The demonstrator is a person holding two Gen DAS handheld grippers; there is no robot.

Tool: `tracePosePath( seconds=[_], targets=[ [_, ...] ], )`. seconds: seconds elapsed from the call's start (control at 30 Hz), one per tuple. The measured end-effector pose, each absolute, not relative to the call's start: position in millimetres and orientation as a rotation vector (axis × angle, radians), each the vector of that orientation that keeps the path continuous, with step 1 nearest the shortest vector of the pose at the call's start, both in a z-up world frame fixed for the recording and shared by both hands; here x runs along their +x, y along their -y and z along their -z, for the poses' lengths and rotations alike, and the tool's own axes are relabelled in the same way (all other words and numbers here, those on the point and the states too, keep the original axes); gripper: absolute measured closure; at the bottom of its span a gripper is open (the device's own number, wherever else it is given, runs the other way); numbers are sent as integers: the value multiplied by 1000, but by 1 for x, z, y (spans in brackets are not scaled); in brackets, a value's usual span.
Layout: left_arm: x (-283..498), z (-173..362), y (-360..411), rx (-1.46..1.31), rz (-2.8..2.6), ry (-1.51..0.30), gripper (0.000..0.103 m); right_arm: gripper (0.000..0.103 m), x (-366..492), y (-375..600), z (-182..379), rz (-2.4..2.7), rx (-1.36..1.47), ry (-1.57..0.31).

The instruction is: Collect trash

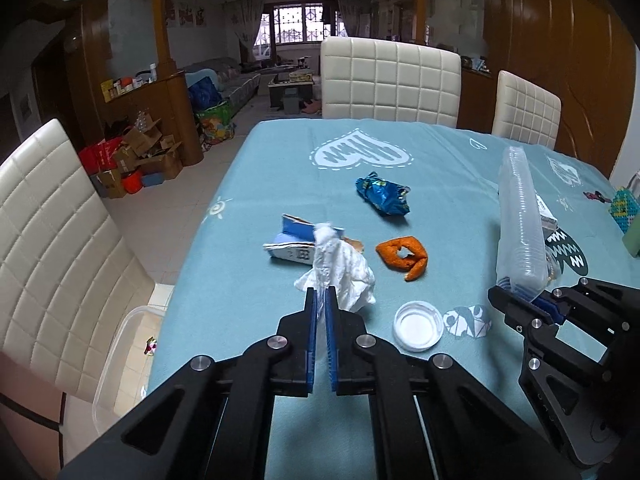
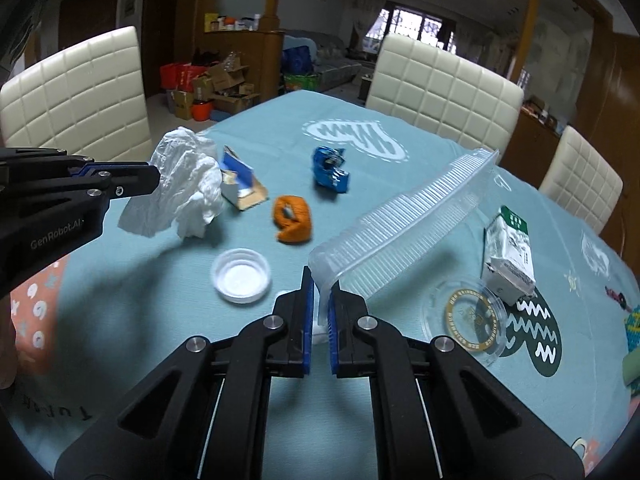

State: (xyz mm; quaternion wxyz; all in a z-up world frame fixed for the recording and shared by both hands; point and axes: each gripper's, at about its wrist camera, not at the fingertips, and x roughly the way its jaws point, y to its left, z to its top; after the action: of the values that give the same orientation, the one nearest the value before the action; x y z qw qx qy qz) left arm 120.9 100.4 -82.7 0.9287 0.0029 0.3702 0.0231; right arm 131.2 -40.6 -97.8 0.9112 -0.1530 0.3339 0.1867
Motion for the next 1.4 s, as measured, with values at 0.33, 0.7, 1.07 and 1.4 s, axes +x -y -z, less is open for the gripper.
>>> tracePosePath(
  seconds=[0.33,0.7,1.07,1.4],
  targets=[
    [96,73,-129,-17,-86,-718,98,95,111,8,87,-434,-366,-657],
    [115,88,-143,-101,-64,-752,18,95,118,6,88,-437,-362,-658],
    [164,117,-134,-38,-97,-845,18,95,152,20,97,-419,-329,-699],
    [170,130,-140,-54,-98,-902,86,95,153,9,101,-453,-334,-704]
  ],
)
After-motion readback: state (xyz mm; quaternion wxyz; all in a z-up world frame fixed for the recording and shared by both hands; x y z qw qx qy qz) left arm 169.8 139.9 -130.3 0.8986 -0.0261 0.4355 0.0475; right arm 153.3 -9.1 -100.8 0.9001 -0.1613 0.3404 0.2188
